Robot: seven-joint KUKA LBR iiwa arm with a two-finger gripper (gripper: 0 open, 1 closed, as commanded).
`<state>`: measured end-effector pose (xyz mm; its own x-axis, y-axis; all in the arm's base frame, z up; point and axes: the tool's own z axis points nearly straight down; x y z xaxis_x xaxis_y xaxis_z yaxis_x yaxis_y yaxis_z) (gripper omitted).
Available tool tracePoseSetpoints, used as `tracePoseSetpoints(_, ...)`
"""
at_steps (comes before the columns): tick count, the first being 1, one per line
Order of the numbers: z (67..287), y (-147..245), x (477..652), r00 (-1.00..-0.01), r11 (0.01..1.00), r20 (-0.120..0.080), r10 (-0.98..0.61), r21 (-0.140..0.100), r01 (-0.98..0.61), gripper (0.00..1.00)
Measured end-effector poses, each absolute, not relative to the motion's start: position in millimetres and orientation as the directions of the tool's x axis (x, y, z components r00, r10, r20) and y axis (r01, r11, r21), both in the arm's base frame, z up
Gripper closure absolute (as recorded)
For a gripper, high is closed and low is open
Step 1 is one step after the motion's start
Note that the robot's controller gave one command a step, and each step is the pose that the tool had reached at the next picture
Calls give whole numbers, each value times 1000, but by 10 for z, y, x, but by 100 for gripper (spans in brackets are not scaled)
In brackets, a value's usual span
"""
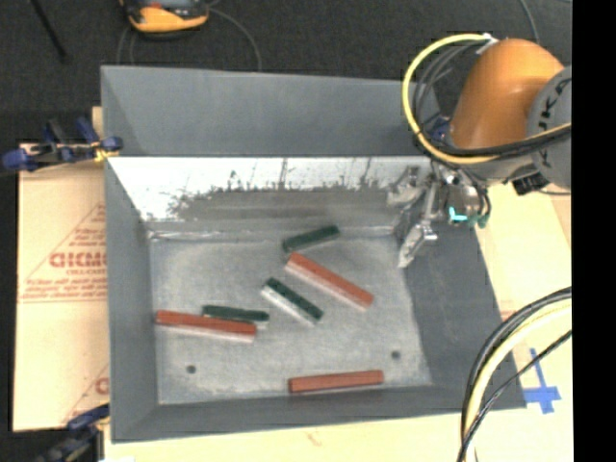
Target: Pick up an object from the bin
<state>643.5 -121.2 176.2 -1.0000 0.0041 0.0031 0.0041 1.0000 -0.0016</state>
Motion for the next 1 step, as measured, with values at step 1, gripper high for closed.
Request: tracePoseSetpoints(1, 1812, -1211, 6453, -1000, 1000, -5, 2, -3, 2, 0)
